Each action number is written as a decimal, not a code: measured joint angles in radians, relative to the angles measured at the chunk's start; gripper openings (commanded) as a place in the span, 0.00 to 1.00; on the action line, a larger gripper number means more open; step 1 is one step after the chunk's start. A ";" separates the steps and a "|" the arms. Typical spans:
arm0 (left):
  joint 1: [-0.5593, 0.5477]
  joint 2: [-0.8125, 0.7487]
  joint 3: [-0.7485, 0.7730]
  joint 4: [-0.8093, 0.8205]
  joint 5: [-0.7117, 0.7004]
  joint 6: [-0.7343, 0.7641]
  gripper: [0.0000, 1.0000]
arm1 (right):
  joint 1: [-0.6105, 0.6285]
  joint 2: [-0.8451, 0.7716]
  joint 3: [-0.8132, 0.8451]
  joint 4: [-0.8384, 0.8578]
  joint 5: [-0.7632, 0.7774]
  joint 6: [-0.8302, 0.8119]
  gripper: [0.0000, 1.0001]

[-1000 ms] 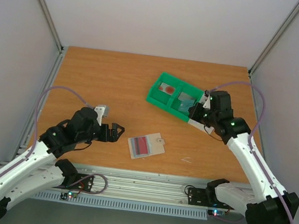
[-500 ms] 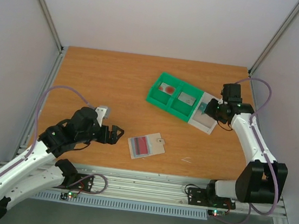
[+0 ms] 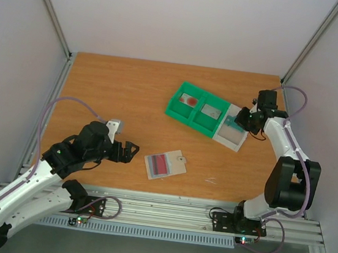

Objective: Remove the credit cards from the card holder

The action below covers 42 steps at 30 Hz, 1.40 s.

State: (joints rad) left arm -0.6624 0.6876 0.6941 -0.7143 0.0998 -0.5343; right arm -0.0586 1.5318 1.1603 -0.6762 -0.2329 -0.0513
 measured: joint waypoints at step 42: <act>0.000 0.035 0.000 0.008 -0.003 -0.014 0.99 | -0.050 0.227 0.083 0.121 -0.146 -0.026 0.03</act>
State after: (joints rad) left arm -0.6624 0.7231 0.6941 -0.7067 0.0971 -0.5484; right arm -0.1085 1.7592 1.2430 -0.5556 -0.3790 -0.0769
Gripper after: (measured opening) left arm 0.994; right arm 0.025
